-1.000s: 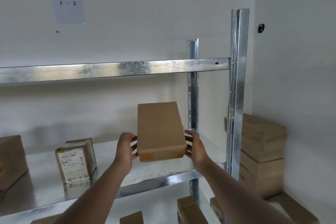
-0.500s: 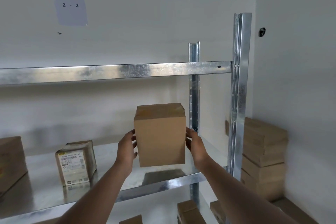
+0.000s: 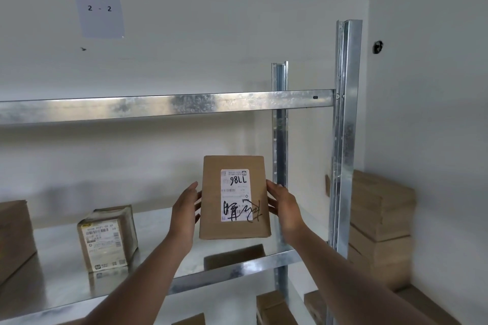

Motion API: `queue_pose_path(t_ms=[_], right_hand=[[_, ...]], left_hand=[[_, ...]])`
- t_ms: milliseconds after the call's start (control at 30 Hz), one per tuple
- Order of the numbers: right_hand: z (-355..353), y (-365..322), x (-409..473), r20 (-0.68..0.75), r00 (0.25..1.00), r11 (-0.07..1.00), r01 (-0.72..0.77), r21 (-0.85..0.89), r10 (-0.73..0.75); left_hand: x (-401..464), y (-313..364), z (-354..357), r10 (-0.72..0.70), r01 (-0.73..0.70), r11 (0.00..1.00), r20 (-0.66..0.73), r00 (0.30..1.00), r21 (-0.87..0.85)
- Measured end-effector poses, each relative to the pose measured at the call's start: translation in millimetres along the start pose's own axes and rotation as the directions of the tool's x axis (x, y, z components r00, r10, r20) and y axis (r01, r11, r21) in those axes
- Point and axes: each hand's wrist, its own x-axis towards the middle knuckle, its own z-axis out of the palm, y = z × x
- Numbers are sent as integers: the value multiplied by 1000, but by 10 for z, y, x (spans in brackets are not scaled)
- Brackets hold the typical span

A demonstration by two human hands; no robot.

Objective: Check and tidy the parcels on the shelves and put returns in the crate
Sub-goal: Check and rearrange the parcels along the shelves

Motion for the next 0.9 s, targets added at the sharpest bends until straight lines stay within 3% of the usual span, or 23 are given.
queue_pose_path(t_ms=[167,333,533,733,833,900], right_hand=[[-10,17,27,-33,995,995,93,-42,-95],[79,149,32,-37,991,989,127,-78,-130],[115,298,66,61,984,965,179,-193,-170],[75,511,180,68,984,953,177,-246,-165],[48,445,83,61,987,957,162,-242,-152],[6,389,-49,51,982,945,191,-264,-184]], left_hand=[[24,9,21,140,-136,982,-17,990,132],[-39,-60,92,80,-81,996,40,996,25],[-54,-319,62,113,-130,983,135,984,128],[-77,-351,154,191,-226,953,179,965,203],[-176,-422,175,218,-245,940,136,966,238],[-331,-511,167,299,-308,877,83,951,368]])
